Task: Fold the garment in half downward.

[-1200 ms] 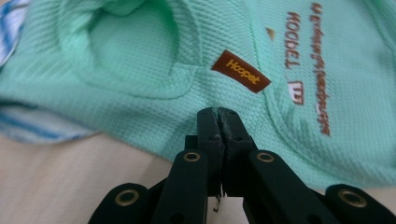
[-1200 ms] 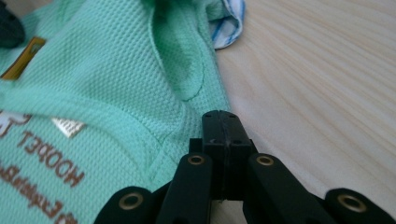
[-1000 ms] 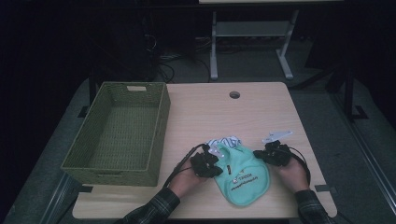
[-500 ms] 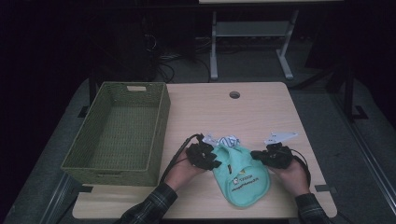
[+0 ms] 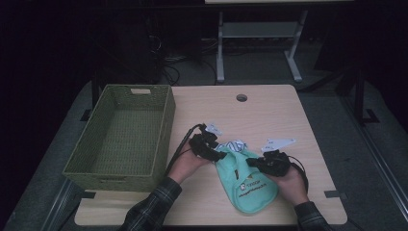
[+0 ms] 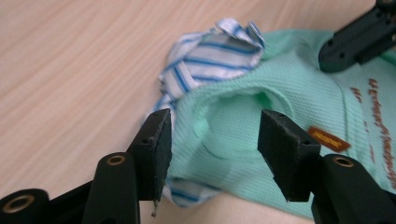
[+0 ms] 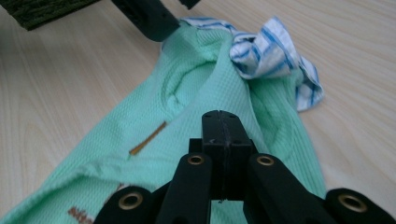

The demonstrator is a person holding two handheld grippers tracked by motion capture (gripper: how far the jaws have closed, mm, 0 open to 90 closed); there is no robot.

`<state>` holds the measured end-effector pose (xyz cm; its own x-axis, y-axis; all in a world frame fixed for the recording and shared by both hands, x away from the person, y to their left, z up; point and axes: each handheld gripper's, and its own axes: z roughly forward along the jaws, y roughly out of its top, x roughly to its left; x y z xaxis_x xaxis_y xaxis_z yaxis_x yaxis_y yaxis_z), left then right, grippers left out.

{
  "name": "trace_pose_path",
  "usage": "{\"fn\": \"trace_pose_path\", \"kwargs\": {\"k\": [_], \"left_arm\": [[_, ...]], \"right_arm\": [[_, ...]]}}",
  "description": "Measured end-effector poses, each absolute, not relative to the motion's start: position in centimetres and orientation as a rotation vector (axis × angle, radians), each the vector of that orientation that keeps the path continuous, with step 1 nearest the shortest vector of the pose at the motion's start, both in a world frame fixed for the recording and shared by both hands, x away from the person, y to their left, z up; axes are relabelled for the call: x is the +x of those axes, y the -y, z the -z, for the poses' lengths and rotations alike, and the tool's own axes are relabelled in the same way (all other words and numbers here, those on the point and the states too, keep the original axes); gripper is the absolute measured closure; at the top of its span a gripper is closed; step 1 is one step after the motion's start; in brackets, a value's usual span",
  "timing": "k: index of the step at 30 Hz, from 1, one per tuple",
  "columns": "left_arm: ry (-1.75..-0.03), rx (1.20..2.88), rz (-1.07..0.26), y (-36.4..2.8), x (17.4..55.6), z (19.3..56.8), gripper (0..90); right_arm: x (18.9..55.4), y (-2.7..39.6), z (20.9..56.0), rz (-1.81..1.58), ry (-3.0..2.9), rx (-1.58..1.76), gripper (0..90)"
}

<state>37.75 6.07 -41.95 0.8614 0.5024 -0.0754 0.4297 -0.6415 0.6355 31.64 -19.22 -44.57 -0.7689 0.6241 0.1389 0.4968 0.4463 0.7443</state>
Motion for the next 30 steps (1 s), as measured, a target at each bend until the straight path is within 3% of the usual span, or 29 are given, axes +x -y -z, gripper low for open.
{"fn": "trace_pose_path", "kwargs": {"k": [10,22,30], "left_arm": [[-0.712,2.333,-0.149,-5.6,39.5,42.0,41.5],[-0.759,2.316,-0.104,-4.6,42.1,43.6,42.0],[-0.735,2.369,-0.074,-3.4,41.8,45.2,41.3]], "right_arm": [[32.8,17.4,47.0,-1.129,-2.616,0.983,89.8],[32.7,17.4,47.2,-1.147,-2.613,0.982,89.8],[32.7,17.5,47.2,-1.153,-2.615,0.98,89.8]]}}
